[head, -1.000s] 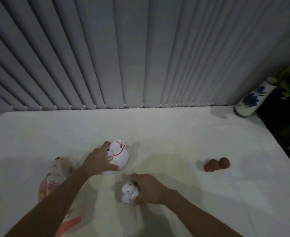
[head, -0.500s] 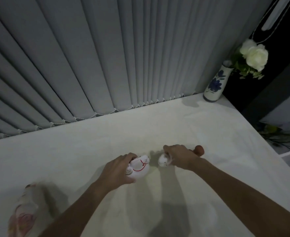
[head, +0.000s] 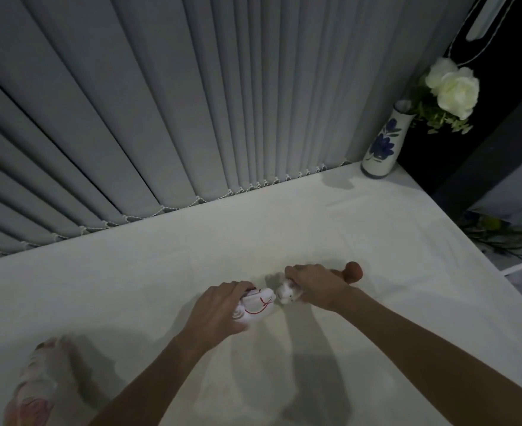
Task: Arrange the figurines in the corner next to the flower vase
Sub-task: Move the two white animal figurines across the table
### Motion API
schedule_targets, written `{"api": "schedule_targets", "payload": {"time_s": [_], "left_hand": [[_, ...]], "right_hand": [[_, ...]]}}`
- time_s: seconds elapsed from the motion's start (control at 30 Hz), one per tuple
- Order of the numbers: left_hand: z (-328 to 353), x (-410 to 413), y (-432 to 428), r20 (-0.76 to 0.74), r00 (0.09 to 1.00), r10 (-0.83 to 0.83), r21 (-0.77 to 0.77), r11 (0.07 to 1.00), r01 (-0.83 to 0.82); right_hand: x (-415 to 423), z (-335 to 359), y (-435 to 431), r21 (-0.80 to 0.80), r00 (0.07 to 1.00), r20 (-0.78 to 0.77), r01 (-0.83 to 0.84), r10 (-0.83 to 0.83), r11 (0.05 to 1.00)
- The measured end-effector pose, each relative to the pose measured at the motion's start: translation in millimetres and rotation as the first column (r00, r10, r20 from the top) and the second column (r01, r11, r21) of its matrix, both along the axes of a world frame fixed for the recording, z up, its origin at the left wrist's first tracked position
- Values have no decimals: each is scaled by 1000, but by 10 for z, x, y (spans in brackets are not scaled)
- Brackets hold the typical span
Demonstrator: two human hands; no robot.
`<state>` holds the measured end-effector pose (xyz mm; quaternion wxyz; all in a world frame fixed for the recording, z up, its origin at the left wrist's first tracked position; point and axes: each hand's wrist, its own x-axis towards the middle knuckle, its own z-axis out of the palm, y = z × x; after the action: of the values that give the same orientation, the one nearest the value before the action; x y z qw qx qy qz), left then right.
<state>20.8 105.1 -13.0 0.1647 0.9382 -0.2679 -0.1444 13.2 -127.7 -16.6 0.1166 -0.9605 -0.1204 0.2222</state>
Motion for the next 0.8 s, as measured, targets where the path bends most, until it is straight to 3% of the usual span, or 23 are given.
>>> {"api": "schedule_targets", "payload": {"time_s": [0.17,0.37,0.53,0.67,0.8], "left_hand": [[73,11,58,-75,997,0,-8,1000,-1],[347,51,530,16,990,143,-102,985,-141],[568,-1,1203,100,935,341,-136,935,-327],[664,-217,1850,100,829,551,-192,828,-527],[586,-540,2489,-60,607,792,-251,577,-778]], "right_hand": [[49,201,-44,143,990,-141,21,-1,990],[352,740,121,196,998,4,-58,58,979],[697,943,659,190,991,6,-130,131,973],[850,904,1372,210,976,-1,-213,218,954],[727,628,2239,377,967,-131,-156,219,913]]}}
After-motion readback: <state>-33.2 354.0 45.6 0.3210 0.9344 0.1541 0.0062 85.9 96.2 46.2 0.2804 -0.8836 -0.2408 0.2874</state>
